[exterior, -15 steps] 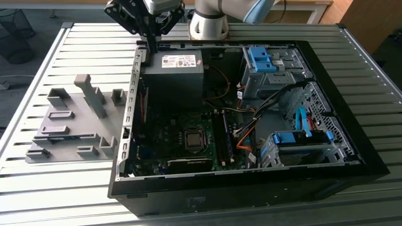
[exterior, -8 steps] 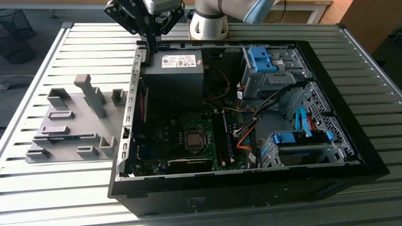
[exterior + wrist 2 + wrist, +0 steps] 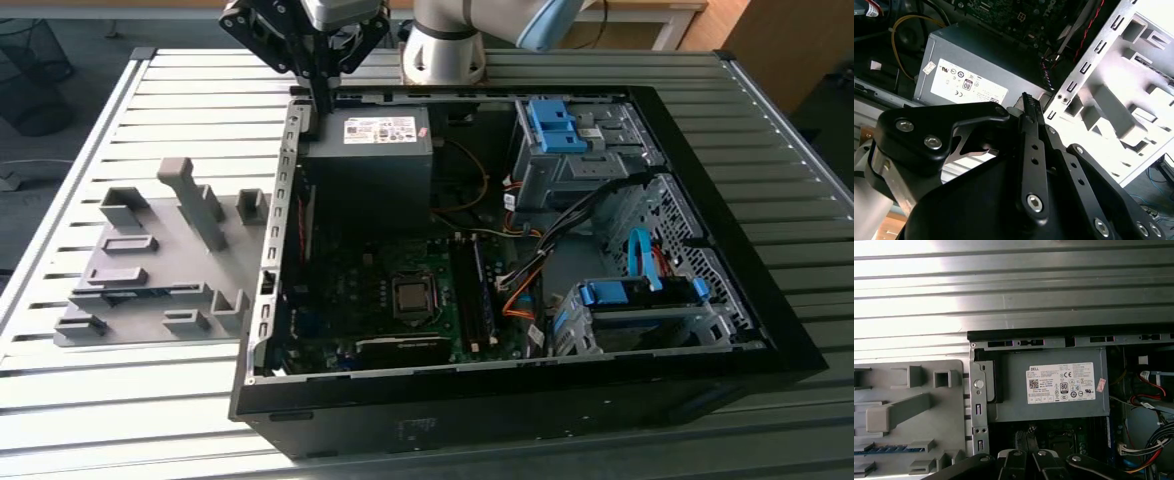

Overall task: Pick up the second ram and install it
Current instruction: 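Reach for the second ram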

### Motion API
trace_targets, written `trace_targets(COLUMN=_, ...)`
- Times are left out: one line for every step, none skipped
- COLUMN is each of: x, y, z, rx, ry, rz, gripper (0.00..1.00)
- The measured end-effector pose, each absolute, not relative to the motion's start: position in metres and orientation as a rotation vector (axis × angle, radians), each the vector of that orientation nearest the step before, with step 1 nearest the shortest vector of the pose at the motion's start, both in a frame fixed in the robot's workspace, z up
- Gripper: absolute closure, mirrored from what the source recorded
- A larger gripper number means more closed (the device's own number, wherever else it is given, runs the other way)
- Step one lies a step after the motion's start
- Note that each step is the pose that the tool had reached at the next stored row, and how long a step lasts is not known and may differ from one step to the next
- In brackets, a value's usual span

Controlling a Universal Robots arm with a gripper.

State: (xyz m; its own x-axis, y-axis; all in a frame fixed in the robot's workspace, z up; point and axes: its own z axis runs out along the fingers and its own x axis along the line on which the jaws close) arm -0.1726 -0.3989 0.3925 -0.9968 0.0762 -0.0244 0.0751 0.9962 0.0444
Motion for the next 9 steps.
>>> trace_targets(x=-0.1727, y=-0.3989, z=0.3925, rx=0.118, ry=3.113, rz=0.068, gripper=0.89)
trace_targets(x=-0.1727, y=-0.3989, z=0.3925, rx=0.118, ry=3.113, rz=0.068, gripper=0.89)
trace_targets(x=-0.1727, y=-0.3989, z=0.3925, rx=0.118, ry=3.112, rz=0.068, gripper=0.89)
trace_targets(x=-0.1727, y=-0.3989, z=0.3925, rx=0.118, ry=3.112, rz=0.068, gripper=0.89)
trace_targets(x=-0.1727, y=-0.3989, z=0.3925, rx=0.118, ry=3.112, rz=0.068, gripper=0.89)
trace_targets(x=-0.1728, y=-0.3989, z=0.3925, rx=0.118, ry=3.113, rz=0.068, gripper=0.89)
trace_targets(x=-0.1728, y=-0.3989, z=0.3925, rx=0.118, ry=3.113, rz=0.068, gripper=0.89)
trace_targets(x=-0.1728, y=-0.3989, z=0.3925, rx=0.118, ry=3.112, rz=0.068, gripper=0.89)
trace_targets(x=-0.1732, y=-0.399, z=0.3925, rx=0.118, ry=3.113, rz=0.068, gripper=0.89)
